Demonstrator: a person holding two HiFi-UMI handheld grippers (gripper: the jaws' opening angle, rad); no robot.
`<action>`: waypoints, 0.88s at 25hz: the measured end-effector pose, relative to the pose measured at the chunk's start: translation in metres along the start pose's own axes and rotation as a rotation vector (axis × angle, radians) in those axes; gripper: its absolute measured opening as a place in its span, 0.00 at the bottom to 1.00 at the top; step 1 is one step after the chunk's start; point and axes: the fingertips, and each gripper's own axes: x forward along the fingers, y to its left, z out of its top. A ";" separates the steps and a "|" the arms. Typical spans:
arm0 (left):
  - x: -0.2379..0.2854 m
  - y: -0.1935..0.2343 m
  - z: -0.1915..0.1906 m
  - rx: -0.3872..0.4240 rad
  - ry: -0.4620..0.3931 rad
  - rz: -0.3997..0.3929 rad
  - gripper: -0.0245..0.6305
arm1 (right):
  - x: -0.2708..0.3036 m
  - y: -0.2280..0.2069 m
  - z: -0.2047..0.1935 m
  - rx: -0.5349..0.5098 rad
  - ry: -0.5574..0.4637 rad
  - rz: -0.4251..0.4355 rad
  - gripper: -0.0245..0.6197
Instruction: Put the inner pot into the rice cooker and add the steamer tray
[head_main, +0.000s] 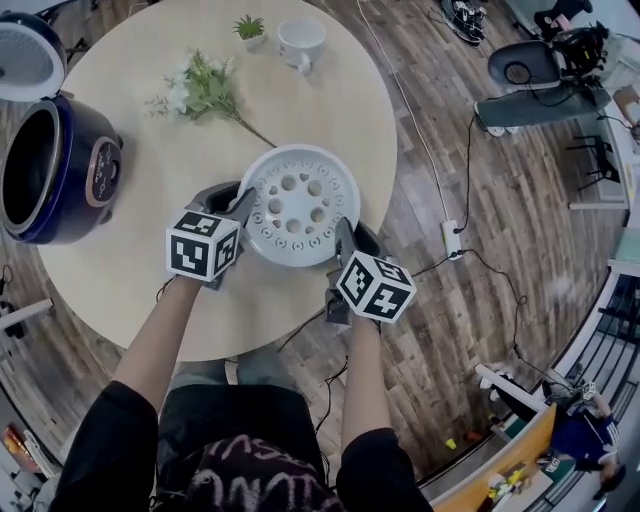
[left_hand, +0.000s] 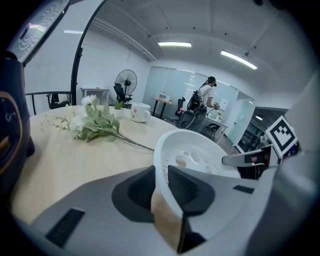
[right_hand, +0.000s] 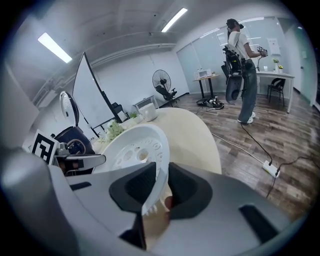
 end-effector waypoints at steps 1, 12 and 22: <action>-0.004 0.000 0.003 0.009 -0.012 0.007 0.17 | -0.003 0.004 0.002 -0.005 -0.006 0.006 0.16; -0.087 0.025 0.073 0.018 -0.191 0.086 0.17 | -0.030 0.083 0.068 -0.082 -0.123 0.118 0.16; -0.184 0.069 0.116 0.021 -0.330 0.207 0.16 | -0.045 0.186 0.111 -0.192 -0.179 0.258 0.16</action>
